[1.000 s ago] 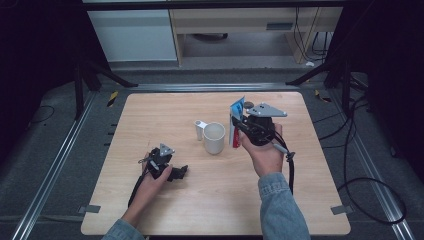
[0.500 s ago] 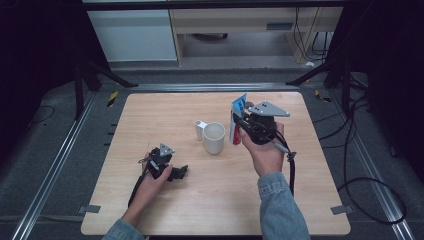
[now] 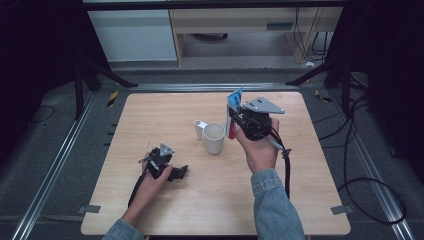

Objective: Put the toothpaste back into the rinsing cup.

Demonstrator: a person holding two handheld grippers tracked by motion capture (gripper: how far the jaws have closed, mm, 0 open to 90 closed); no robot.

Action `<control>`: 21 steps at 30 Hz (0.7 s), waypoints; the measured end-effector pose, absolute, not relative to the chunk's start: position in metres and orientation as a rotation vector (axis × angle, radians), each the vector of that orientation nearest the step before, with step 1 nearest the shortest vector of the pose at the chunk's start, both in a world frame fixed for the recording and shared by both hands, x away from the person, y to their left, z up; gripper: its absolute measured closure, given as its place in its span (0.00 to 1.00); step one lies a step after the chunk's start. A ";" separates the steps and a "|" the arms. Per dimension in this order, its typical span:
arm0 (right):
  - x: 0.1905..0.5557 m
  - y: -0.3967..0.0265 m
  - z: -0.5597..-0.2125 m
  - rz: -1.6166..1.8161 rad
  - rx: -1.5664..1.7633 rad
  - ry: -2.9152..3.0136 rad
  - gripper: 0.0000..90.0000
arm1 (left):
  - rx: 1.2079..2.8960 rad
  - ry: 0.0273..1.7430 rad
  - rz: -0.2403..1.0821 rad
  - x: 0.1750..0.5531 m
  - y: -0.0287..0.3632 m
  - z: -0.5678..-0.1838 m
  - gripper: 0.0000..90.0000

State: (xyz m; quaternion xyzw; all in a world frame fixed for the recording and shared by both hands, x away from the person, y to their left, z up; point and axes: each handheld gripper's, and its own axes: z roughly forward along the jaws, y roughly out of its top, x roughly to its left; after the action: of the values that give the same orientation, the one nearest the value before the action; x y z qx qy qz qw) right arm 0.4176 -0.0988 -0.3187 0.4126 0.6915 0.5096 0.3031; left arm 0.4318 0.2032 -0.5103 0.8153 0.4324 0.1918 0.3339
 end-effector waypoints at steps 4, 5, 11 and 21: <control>0.420 -0.091 -0.316 1.356 1.075 1.840 0.82 | 2.127 1.129 0.501 0.432 0.203 -0.510 0.00; 0.420 -0.091 -0.316 1.356 1.075 1.840 0.82 | 2.127 1.129 0.501 0.432 0.203 -0.510 0.00; 0.425 -0.081 -0.311 1.364 1.050 1.846 0.82 | 2.127 1.129 0.501 0.432 0.203 -0.510 0.00; 0.442 -0.073 -0.316 1.382 1.050 1.858 0.82 | 2.125 1.130 0.501 0.432 0.203 -0.511 0.00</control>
State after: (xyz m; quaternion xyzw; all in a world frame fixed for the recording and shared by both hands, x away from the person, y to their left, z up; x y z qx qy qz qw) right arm 0.4420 -0.0734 -0.3165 0.3944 0.6984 0.5193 0.2950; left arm 0.4319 0.2029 -0.5105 0.8143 0.4332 0.1920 0.3352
